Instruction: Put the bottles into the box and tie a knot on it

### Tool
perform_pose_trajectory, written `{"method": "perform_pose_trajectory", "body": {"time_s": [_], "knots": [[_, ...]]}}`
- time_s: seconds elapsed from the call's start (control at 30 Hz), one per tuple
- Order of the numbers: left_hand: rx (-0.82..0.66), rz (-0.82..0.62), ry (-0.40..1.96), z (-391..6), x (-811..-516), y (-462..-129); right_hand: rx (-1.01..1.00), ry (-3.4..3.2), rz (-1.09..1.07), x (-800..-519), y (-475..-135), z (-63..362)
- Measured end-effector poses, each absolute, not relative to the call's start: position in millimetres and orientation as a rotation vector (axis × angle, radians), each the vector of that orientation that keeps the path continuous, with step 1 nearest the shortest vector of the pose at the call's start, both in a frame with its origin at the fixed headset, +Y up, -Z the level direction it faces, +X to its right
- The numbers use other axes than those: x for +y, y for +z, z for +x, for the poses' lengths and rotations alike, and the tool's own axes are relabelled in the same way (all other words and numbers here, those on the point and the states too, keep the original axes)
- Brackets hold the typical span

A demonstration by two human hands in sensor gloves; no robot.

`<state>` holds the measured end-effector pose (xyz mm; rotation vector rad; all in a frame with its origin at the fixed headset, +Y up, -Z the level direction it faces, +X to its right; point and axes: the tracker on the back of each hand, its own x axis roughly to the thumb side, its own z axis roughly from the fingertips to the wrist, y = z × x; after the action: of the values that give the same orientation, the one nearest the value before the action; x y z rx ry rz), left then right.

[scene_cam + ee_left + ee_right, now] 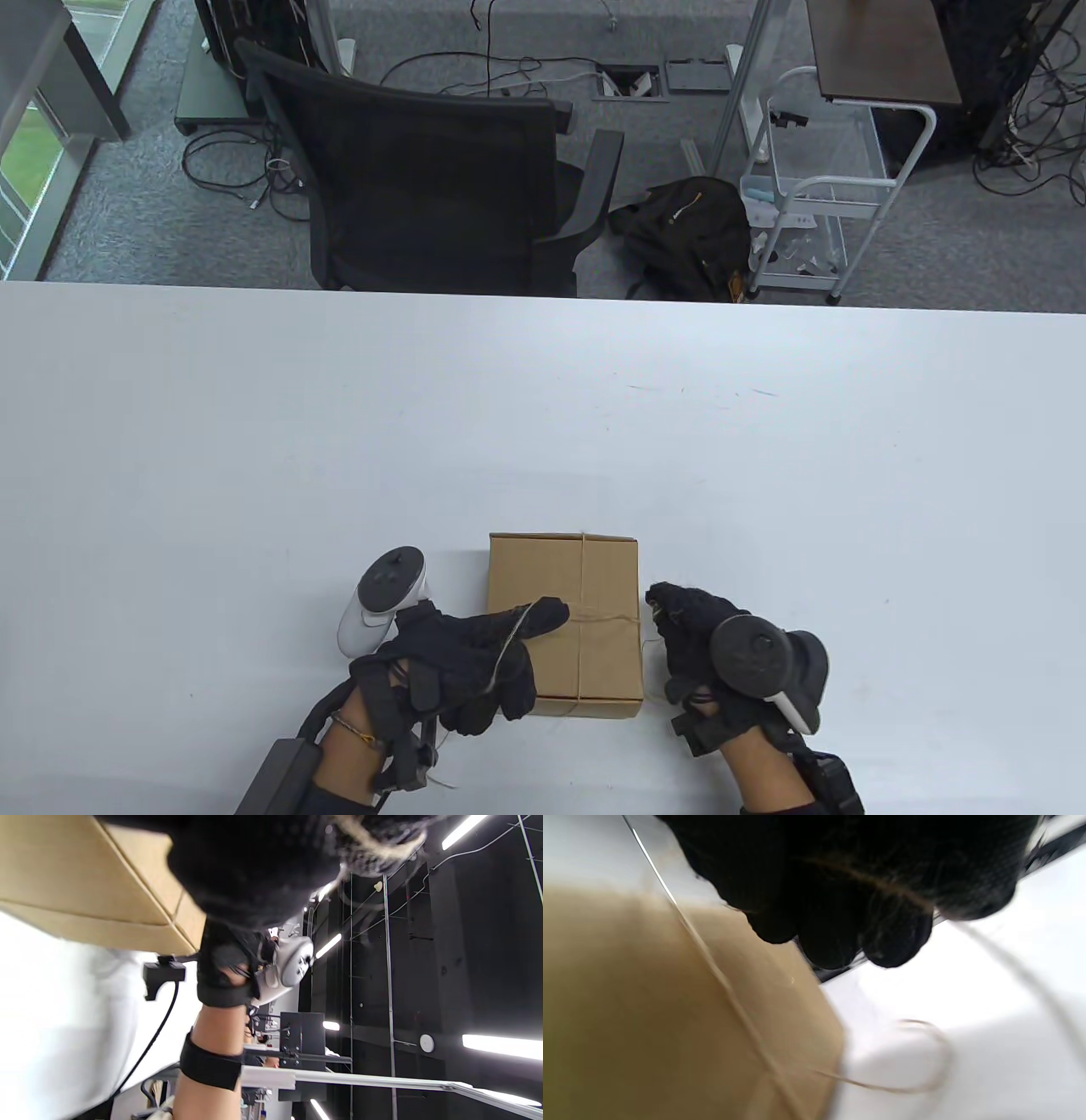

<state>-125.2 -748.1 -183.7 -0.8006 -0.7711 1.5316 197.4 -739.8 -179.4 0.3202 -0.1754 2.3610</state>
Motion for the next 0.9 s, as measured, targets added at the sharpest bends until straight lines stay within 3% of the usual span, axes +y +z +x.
{"method": "perform_pose_trajectory", "body": {"time_s": [0.17, 0.3, 0.43, 0.6, 0.77, 0.83, 0.9], "knots": [[-0.727, -0.774, 1.542, -131.1, -751.4, -186.2, -0.034, 1.925, 0.492, -735.4, -191.7, 222.9], [-0.697, -0.767, 1.558, -134.6, -754.1, -187.0, 0.337, 1.610, 0.629, -742.8, -195.3, 224.7], [-0.671, -0.761, 1.563, -137.0, -755.1, -187.2, 0.495, 1.640, 0.707, -740.2, -193.6, 221.1], [-0.671, -0.763, 1.564, -136.9, -753.9, -186.8, 0.491, 2.208, 0.673, -733.3, -188.1, 212.1], [-0.673, -0.766, 1.560, -137.2, -754.2, -186.6, 0.627, 2.594, 0.502, -755.0, -191.3, 193.4], [-0.673, -0.773, 1.567, -137.6, -754.3, -186.7, 0.565, 2.711, 0.380, -767.5, -196.4, 189.6], [-0.675, -0.769, 1.560, -137.8, -753.7, -186.7, 0.365, 2.741, 0.185, -770.9, -198.4, 188.7]]}}
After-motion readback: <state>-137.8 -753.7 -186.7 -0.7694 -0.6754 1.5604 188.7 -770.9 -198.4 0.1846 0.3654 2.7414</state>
